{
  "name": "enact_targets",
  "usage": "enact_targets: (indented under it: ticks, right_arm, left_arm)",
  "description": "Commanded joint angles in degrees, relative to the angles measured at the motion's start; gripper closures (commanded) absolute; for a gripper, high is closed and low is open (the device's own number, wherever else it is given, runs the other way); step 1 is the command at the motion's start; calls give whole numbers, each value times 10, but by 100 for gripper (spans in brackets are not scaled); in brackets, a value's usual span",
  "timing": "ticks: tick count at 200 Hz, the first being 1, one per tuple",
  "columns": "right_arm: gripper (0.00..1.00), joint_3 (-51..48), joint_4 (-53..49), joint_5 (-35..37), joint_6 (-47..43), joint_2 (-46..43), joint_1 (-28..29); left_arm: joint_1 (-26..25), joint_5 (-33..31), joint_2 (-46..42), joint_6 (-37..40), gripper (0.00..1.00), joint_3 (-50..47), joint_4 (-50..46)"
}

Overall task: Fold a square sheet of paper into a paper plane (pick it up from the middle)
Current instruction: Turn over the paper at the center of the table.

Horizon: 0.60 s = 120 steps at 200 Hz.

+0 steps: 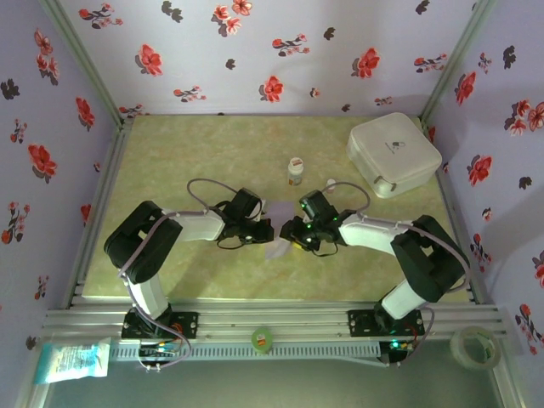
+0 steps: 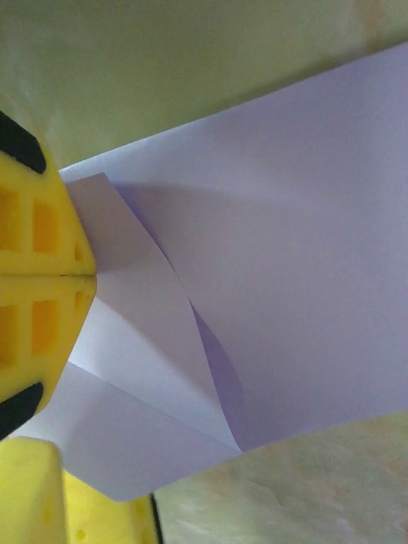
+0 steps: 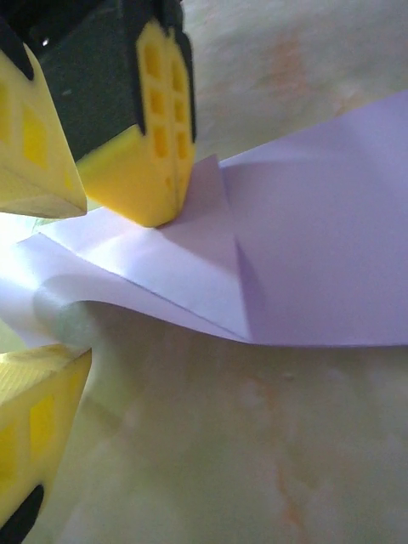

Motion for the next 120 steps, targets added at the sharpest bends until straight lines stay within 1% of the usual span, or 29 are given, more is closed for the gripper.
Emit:
enact_targets:
  ticks: [1, 41, 75, 120]
  right_arm:
    - [57, 17, 24, -14, -17, 22, -17]
    - [58, 14, 64, -37, -5, 39, -34]
    - [63, 0, 100, -39, 6, 43, -41]
    - [68, -15, 112, -36, 6, 45, -52]
  left_arm:
    - [4, -8, 16, -6, 98, -12, -21]
    - [4, 5, 12, -4, 98, -11, -15]
    - [4, 7, 3, -10, 97, -16, -10]
    - [4, 2, -6, -16, 96, -17, -11]
